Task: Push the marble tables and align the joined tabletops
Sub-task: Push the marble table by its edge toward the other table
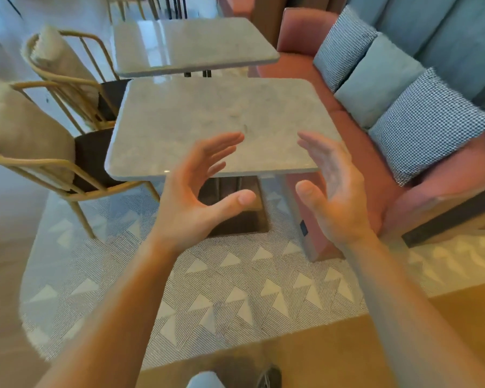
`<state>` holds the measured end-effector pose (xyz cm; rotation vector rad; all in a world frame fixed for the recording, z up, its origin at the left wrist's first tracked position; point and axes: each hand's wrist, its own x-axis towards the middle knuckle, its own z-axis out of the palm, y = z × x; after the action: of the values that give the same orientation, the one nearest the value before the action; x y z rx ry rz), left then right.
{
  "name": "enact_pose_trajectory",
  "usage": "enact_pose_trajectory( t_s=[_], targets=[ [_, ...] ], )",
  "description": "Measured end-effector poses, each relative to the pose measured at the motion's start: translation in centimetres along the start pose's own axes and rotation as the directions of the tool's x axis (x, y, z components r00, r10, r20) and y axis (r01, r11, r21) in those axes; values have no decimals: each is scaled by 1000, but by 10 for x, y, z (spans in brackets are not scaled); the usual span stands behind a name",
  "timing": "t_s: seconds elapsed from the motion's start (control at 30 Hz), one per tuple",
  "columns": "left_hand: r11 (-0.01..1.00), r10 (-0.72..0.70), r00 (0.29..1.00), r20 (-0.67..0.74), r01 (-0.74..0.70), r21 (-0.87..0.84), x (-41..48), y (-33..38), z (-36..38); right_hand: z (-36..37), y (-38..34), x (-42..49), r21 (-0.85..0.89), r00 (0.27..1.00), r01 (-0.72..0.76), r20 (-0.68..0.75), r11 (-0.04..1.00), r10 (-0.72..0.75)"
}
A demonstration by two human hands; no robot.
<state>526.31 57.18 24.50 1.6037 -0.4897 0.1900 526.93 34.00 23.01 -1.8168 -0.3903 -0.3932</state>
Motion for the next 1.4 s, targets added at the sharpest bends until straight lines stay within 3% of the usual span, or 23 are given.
enact_pose_trajectory(
  t_s=[0.2,0.47,0.67,0.73,0.83,0.97,1.13,1.4],
  targets=[
    [995,-82,995,-64,85,59,50,-78,3,6,87,57,1,998,-49,38,999,49],
    [973,-122,985,-119,143,183,133,-272,-19,47,256,130,-152,989,-132,45,979,140],
    [932,-218,976,11,205,299,152,-365,-40,77,351,151,-297,960,-235,74,925,268],
    [868,-266,962,65,210,450,155,-384,-41,86,370,155,-338,946,-243,124,909,299],
    [621,-384,919,89,185,762,159,-406,-38,94,389,155,-503,942,-136,202,854,269],
    [355,-358,928,109,27,934,160,-424,-35,96,404,148,-756,925,102,311,647,218],
    [243,-395,917,49,53,969,156,-426,-48,90,408,143,-883,909,252,356,396,216],
    [156,-383,916,122,-66,986,169,-434,-59,87,421,155,-877,890,326,411,352,197]
  ],
)
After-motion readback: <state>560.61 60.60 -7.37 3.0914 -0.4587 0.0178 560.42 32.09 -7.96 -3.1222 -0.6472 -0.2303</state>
